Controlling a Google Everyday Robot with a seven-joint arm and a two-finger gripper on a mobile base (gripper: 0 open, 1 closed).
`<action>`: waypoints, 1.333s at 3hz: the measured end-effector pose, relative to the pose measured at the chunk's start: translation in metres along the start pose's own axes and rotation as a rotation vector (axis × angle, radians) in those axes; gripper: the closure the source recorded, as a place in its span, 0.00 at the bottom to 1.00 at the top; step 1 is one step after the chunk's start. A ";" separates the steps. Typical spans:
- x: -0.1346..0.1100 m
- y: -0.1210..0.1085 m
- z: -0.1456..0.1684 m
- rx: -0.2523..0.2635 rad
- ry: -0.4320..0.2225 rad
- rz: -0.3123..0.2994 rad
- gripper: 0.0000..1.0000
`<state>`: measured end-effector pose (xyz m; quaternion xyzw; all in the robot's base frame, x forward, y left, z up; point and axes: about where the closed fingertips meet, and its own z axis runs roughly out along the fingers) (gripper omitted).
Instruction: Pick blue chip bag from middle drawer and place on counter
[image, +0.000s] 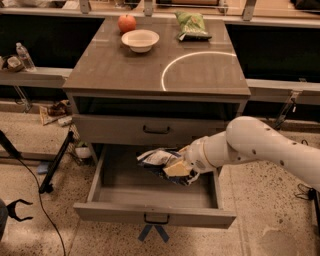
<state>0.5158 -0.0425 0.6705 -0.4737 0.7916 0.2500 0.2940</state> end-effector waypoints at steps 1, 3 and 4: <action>-0.002 0.001 0.002 -0.003 0.001 0.000 1.00; -0.040 -0.030 -0.075 0.310 -0.028 -0.068 1.00; -0.075 -0.050 -0.137 0.474 -0.079 -0.146 1.00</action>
Offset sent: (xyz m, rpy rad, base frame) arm 0.0305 -0.0654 0.1057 -0.1707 -0.3379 -0.2984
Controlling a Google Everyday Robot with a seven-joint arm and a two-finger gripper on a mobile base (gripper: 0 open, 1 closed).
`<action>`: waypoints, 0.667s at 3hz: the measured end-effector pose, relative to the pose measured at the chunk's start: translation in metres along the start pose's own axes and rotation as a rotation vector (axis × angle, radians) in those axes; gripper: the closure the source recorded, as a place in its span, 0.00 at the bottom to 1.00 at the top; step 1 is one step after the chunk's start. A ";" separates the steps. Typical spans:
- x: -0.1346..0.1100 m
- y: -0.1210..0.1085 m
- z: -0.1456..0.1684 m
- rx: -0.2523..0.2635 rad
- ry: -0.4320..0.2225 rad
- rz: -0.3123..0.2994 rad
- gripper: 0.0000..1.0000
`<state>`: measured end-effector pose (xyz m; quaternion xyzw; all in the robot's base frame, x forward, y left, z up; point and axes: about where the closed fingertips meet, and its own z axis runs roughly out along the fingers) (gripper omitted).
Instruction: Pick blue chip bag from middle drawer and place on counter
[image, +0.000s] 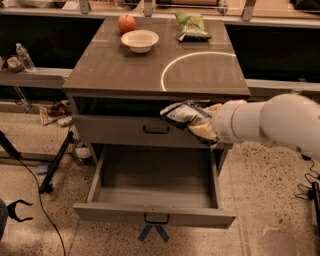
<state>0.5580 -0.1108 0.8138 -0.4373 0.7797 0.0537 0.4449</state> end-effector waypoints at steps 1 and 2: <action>-0.023 -0.032 -0.022 0.073 -0.040 -0.057 1.00; -0.045 -0.074 -0.019 0.098 -0.078 -0.117 1.00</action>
Offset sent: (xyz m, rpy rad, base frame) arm 0.1134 -0.0396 0.1200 -0.0380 -0.2759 0.0534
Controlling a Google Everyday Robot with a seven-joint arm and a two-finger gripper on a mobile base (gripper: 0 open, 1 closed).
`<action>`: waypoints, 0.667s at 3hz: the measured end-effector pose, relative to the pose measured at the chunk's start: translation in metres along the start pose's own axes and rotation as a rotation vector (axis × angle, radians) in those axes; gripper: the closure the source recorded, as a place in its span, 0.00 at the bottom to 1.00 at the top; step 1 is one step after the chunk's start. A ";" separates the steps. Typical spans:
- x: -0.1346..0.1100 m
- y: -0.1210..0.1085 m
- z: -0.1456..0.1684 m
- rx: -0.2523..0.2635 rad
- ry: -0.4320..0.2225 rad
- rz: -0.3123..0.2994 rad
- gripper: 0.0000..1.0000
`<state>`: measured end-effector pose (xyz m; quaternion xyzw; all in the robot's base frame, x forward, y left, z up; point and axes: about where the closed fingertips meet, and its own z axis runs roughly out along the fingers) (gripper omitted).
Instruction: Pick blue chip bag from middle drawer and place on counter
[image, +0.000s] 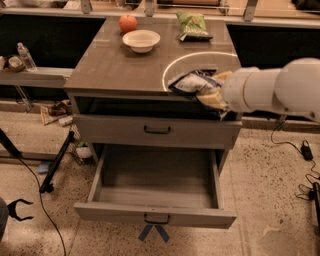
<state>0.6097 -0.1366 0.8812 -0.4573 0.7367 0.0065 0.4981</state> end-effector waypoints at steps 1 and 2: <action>-0.006 -0.037 0.039 -0.035 -0.022 -0.031 1.00; -0.020 -0.069 0.110 -0.105 -0.083 -0.039 0.97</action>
Offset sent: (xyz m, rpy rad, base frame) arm 0.2087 0.0040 0.0695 0.0932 -0.1221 0.1232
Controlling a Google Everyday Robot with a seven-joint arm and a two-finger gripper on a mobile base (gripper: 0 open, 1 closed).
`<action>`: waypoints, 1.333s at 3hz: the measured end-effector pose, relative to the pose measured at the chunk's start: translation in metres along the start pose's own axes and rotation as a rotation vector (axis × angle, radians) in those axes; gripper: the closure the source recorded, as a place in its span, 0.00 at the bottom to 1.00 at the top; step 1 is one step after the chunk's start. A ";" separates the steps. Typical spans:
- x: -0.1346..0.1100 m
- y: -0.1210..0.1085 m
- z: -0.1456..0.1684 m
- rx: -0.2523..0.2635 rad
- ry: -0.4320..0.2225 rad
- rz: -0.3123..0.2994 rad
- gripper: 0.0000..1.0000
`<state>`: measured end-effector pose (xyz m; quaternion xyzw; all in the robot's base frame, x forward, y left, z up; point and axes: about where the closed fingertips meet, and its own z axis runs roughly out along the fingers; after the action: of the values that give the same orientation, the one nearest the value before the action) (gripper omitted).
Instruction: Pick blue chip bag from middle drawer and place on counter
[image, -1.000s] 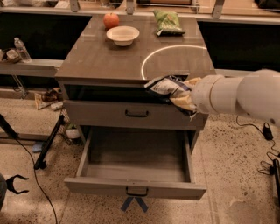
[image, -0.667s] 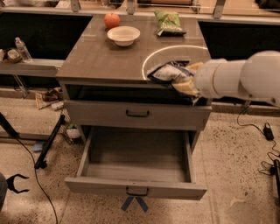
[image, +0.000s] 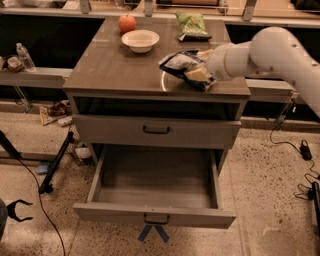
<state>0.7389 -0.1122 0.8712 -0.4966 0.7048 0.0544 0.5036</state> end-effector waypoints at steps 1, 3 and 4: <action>-0.013 -0.031 0.036 -0.008 -0.068 -0.004 0.74; -0.052 -0.101 0.053 0.116 -0.153 0.029 0.21; -0.053 -0.111 0.057 0.136 -0.147 0.055 0.00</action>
Offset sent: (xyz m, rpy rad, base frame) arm 0.1303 0.0127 0.0852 0.1484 -0.1936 -0.0233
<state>0.8598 -0.1004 0.9312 -0.4365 0.6813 0.0567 0.5848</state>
